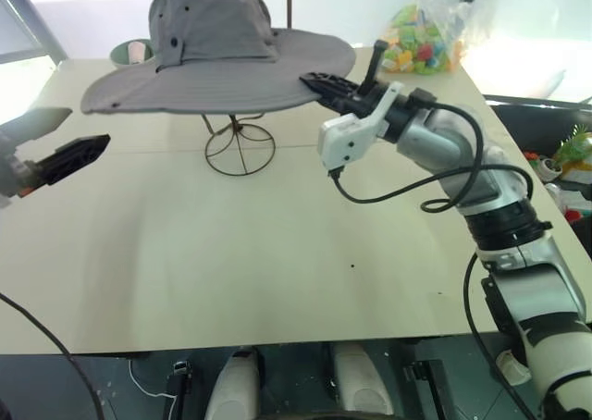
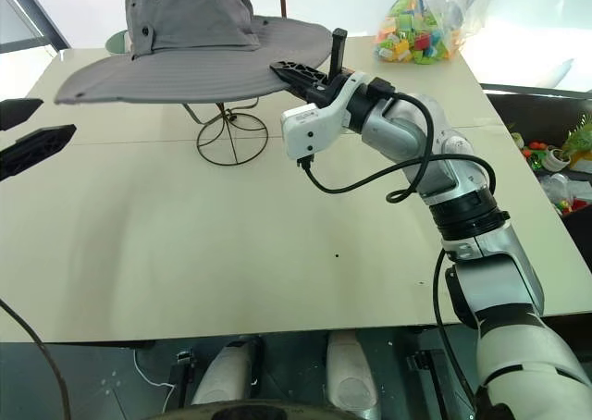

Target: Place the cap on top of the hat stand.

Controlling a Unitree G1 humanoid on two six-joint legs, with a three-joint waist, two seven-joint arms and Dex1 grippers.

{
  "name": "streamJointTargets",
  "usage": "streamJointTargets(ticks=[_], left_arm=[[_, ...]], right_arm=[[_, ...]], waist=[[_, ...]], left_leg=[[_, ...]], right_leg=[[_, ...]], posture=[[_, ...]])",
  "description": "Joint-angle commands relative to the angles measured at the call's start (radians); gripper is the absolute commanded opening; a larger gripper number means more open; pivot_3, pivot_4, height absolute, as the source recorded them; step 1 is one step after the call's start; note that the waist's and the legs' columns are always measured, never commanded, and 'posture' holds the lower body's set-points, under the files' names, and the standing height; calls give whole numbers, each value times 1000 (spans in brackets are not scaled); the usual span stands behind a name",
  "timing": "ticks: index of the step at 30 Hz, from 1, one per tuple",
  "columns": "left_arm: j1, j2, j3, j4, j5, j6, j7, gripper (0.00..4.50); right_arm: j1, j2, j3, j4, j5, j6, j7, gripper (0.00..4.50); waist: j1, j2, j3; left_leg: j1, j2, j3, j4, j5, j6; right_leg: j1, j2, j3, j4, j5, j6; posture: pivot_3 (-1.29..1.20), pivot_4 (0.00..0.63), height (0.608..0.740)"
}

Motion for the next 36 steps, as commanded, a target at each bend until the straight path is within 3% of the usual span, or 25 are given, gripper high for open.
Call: streamJointTargets(ticks=[1,10,17,20,26,33,35,36], left_arm=[[39,13,92,-56,-24,16,-3,4500],[100,2,169,-101,-62,54,20,4500],[111,3,176,-105,-68,52,28,4500],[104,4,167,-100,-67,46,31,4500],[94,1,148,-88,-64,35,30,4500],[80,4,121,-56,-52,18,20,4500],[82,7,120,-36,-43,13,14,4500],[85,9,121,-23,-36,8,9,4500]], right_arm=[[18,-15,7,-39,-84,-13,-66,70],[94,34,42,5,-215,6,-236,70],[89,55,56,55,-205,18,-251,70],[92,55,42,51,-159,20,-218,1000],[103,17,30,-4,-145,16,-190,4067],[200,-101,-48,-143,-51,-7,-117,4067],[264,-196,-47,-206,182,-149,-13,4067],[309,-255,-59,-234,279,-135,82,4067]], waist=[[0,0,0],[2,0,0],[1,0,0],[1,0,0],[2,0,0],[5,0,0],[8,0,0],[9,0,0]], left_leg=[[0,0,0,0,0,0],[0,0,0,1,0,0],[0,0,0,0,0,0],[0,0,0,0,0,0],[0,0,0,0,0,0],[0,0,0,0,0,0],[0,0,0,1,0,0],[0,0,0,1,0,0]], right_leg=[[0,0,0,0,0,0],[1,0,0,0,0,0],[0,0,0,0,0,0],[1,0,0,0,0,0],[1,0,0,0,0,0],[1,0,0,0,0,0],[1,0,0,-1,0,0],[2,-1,0,-1,0,0]], posture=[[0,150,740],[0,150,740],[0,150,740],[0,150,740],[0,150,740],[0,150,740],[0,150,740],[0,150,740]])
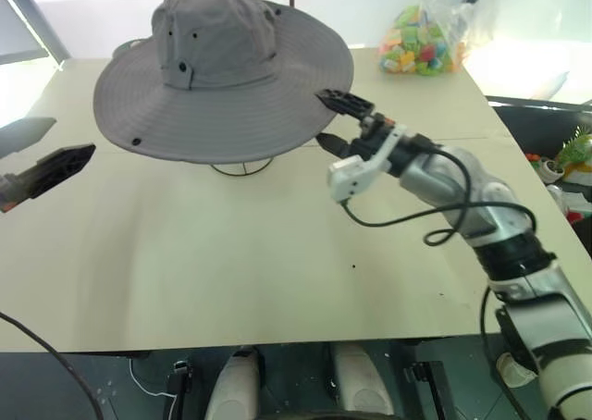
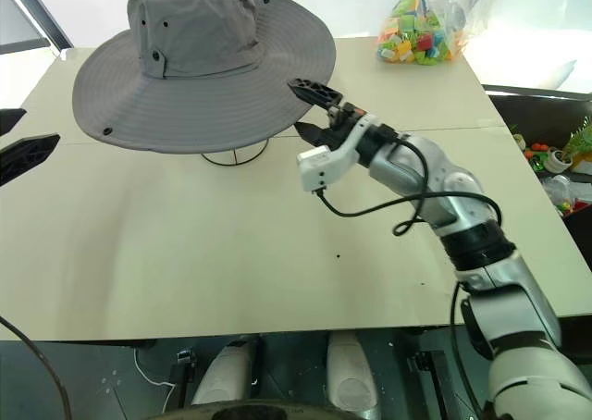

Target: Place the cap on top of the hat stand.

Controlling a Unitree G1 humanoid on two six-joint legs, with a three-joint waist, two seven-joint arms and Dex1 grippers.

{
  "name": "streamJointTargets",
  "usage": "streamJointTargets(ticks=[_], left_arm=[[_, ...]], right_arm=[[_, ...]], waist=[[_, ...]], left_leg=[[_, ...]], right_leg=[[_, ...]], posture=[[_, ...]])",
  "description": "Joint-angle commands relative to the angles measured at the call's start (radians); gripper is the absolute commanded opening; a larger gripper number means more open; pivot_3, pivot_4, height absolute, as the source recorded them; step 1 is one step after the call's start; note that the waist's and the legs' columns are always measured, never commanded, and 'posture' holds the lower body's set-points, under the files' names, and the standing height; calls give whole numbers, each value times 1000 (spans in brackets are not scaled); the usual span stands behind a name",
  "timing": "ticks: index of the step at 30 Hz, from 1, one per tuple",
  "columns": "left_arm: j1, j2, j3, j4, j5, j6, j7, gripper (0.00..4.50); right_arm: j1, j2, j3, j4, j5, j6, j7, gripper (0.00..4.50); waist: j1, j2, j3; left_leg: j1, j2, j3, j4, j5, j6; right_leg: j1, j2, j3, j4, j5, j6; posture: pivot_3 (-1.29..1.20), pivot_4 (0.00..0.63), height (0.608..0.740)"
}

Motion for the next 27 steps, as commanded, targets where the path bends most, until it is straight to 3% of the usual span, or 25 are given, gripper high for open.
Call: streamJointTargets(ticks=[1,8,15,16,22,27], left_arm=[[0,15,20,33,22,-33,-17,4500],[15,31,38,94,60,-58,-57,4500],[39,42,65,157,96,-88,-89,4500],[46,42,71,161,100,-91,-93,4500],[98,60,134,206,129,-105,-126,4500],[121,71,165,212,141,-103,-141,4500]], right_arm=[[85,-142,-66,-115,298,-53,201,4067],[179,-314,-261,-141,733,258,495,4067],[67,-331,-352,-18,1057,685,723,4067],[45,-330,-363,4,1104,759,749,4295],[-50,-347,-373,160,1173,994,878,4295],[-52,-379,-380,206,1181,1077,990,4295]], waist=[[1,0,0],[-5,0,0],[-4,0,0],[-4,1,1],[-4,1,1],[-1,2,2]], left_leg=[[0,0,0,0,0,0],[5,0,0,1,0,1],[7,0,0,1,-1,1],[7,0,0,1,-1,1],[6,0,0,0,-1,2],[6,0,0,0,-1,2]], right_leg=[[1,0,0,-1,0,0],[7,0,0,-2,0,0],[9,0,0,-2,0,0],[9,0,0,-3,0,0],[8,0,-1,-4,0,0],[8,0,-1,-4,0,0]], posture=[[0,150,740],[0,150,740],[0,150,740],[0,150,740],[0,150,740],[0,150,740]])
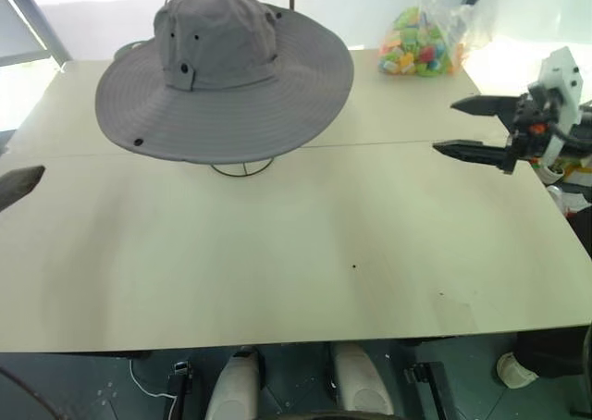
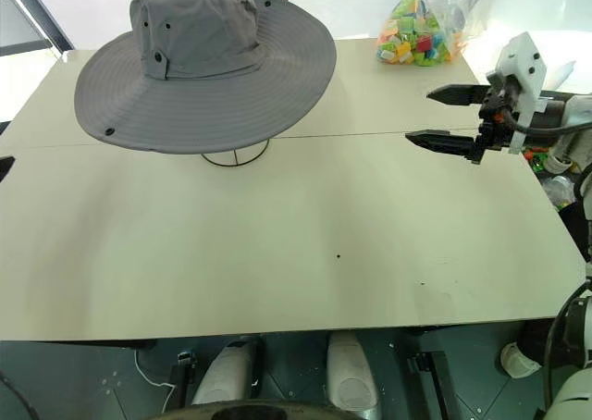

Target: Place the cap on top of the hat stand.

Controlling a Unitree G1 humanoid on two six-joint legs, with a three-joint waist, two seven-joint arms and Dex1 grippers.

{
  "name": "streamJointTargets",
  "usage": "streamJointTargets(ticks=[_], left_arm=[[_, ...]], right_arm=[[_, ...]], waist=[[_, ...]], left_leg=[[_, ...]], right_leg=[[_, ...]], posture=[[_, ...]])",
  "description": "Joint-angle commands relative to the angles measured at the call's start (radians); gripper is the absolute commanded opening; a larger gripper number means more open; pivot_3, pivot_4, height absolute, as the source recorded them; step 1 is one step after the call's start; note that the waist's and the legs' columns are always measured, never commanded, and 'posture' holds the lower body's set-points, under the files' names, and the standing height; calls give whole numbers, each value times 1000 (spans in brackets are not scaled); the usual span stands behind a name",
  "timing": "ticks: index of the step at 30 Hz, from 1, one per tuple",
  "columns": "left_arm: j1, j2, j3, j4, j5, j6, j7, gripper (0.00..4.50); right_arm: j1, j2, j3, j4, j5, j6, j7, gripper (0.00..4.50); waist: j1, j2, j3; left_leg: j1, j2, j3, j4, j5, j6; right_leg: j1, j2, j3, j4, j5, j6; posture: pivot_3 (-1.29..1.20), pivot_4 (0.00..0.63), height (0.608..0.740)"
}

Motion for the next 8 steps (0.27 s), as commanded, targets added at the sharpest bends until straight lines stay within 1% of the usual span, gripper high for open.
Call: streamJointTargets(ticks=[1,4,8], left_arm=[[6,37,59,-9,2,-15,-18,4500],[8,42,69,-12,6,-12,-22,4500],[12,39,74,-32,1,-4,-18,4500]], right_arm=[[-25,-43,-30,25,9,43,68,4295],[-43,-27,-23,64,-2,77,72,4295],[-72,-2,-34,95,-7,78,75,4295]], waist=[[0,0,0],[0,0,0],[-2,0,0]], left_leg=[[0,0,0,0,0,0],[0,0,0,0,0,0],[0,0,0,0,0,0]], right_leg=[[0,0,0,0,0,0],[0,0,0,0,0,0],[-1,0,0,0,0,0]], posture=[[0,150,740],[0,150,740],[0,150,740]])
